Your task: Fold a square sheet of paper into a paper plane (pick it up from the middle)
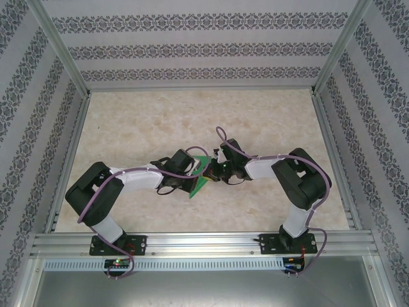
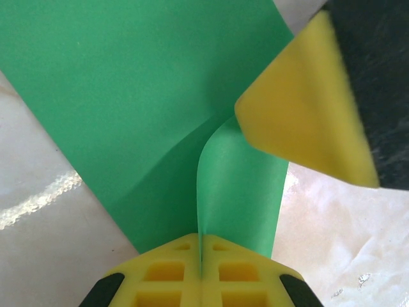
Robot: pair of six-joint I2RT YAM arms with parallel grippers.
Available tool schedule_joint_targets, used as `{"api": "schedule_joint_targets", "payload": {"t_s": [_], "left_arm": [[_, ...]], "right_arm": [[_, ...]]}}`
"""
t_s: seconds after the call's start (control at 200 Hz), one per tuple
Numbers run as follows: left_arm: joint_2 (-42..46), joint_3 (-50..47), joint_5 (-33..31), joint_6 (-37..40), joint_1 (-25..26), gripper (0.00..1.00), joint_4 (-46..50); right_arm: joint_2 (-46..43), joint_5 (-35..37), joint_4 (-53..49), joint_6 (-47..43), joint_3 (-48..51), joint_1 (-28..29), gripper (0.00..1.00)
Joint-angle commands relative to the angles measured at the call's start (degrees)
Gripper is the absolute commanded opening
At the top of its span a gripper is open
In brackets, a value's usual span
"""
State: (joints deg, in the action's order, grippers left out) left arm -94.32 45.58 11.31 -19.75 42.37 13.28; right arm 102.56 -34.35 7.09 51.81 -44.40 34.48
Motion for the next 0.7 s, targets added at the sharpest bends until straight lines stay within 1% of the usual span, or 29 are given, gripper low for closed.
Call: {"api": "schedule_joint_targets", "payload": {"t_s": [0.0, 0.11, 0.19, 0.26, 0.365, 0.525, 0.599, 0.694], "left_arm": [[-1.7, 0.6, -0.2, 1.3, -0.6, 0.00, 2.2], [-2.0, 0.8, 0.0, 1.5, -0.6, 0.00, 2.2], [-2.4, 0.7, 0.3, 1.8, -0.6, 0.00, 2.3], [-2.5, 0.7, 0.2, 1.8, -0.6, 0.00, 2.6], [-2.2, 0.3, 0.1, 1.9, -0.6, 0.00, 2.8], [-2.1, 0.7, -0.2, 1.8, -0.6, 0.00, 3.4], [-1.9, 0.7, 0.1, 1.6, -0.6, 0.00, 3.3], [-1.8, 0.8, -0.2, 1.7, -0.6, 0.00, 3.2]], "right_arm": [[0.6, 1.0, -0.1, -1.4, 0.4, 0.2, 0.00], [2.6, 2.2, -1.4, -3.7, 0.4, -0.3, 0.01], [5.2, 0.3, 0.0, -4.4, 0.0, -0.6, 0.02], [6.5, 0.5, -1.1, -4.9, -0.5, -0.8, 0.01], [4.2, 0.3, 0.2, -4.1, 1.2, -1.4, 0.02], [-2.5, 0.6, -2.1, -4.2, 1.9, -3.2, 0.04], [-3.0, 1.0, -4.9, -5.4, 0.5, -4.3, 0.03], [-1.8, 0.2, -4.8, -5.4, -0.9, -4.8, 0.03]]}}
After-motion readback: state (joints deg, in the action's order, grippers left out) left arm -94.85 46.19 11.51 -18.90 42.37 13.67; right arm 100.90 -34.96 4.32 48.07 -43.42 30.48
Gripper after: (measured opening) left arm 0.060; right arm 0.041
